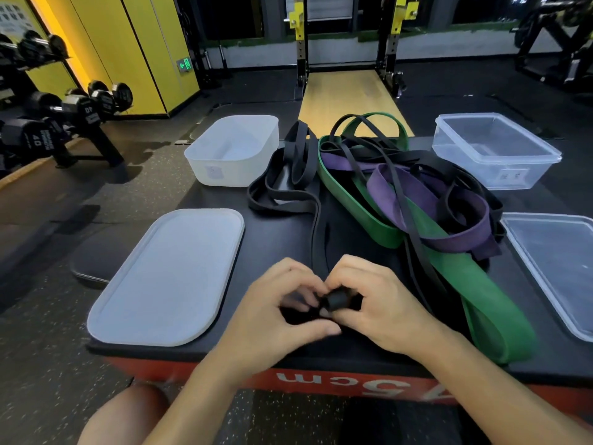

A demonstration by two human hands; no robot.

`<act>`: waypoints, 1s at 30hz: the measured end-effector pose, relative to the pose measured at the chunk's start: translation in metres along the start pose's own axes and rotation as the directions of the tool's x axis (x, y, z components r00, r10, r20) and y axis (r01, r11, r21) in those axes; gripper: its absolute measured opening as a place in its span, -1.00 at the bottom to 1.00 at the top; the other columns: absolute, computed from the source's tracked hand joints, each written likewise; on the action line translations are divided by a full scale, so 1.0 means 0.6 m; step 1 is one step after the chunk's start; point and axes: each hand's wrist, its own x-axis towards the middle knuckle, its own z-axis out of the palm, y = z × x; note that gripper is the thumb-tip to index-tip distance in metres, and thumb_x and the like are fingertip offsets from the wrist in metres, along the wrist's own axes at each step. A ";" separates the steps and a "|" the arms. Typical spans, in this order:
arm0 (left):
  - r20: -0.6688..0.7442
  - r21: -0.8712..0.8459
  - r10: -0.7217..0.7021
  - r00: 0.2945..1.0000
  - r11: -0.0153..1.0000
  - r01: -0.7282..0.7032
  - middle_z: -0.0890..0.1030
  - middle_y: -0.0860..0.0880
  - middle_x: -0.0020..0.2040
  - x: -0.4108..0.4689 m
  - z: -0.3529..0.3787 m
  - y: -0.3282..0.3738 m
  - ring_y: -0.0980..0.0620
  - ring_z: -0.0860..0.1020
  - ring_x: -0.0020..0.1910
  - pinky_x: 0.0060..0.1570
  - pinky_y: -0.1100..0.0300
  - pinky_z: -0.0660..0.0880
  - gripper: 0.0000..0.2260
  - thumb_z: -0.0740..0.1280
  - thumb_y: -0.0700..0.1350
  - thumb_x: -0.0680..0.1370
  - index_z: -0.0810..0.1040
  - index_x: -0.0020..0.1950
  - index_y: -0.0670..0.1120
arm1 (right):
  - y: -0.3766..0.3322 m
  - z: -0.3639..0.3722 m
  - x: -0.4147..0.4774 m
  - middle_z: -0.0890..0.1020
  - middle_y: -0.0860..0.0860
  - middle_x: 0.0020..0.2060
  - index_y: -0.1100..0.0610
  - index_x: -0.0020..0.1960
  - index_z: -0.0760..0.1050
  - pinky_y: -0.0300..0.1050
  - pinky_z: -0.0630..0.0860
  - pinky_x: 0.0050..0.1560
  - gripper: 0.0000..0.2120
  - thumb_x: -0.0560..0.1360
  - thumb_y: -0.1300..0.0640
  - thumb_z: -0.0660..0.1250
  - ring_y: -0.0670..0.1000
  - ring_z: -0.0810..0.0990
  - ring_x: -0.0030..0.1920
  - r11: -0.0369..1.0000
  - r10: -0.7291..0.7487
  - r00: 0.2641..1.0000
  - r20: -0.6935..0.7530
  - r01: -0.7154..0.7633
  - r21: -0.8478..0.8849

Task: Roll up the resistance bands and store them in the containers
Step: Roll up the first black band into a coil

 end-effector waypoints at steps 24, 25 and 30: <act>0.091 0.137 -0.082 0.992 0.988 0.069 0.55 0.13 -0.07 0.008 -0.013 -0.013 0.06 0.56 0.02 0.01 0.40 0.37 -0.90 0.58 0.01 0.48 0.71 -0.21 0.14 | 0.000 -0.026 -0.022 0.54 -0.10 -0.02 -0.10 -0.10 0.68 -0.10 0.53 0.03 -0.90 0.42 -0.02 0.57 0.04 0.59 0.01 0.992 0.111 0.985 0.129 -0.118 0.051; 0.098 0.135 -0.074 0.992 0.989 0.060 0.54 0.13 -0.06 0.009 -0.013 -0.014 0.05 0.56 0.03 0.03 0.39 0.37 -0.89 0.57 0.00 0.49 0.70 -0.21 0.14 | -0.001 -0.024 -0.022 0.57 -0.12 -0.03 -0.12 -0.04 0.67 -0.10 0.53 0.05 -0.86 0.43 -0.03 0.56 0.02 0.60 0.03 0.993 0.101 0.987 0.124 -0.107 0.040; 0.146 0.127 -0.080 0.986 0.990 0.062 0.52 0.12 0.00 0.014 -0.014 -0.016 0.01 0.54 0.21 0.16 0.27 0.43 -0.92 0.52 0.01 0.55 0.71 -0.16 0.11 | -0.005 -0.022 -0.024 0.64 -0.17 -0.11 -0.13 0.05 0.57 -0.09 0.53 0.06 -0.74 0.45 0.08 0.56 -0.02 0.62 0.02 0.998 0.064 0.994 0.093 -0.065 0.014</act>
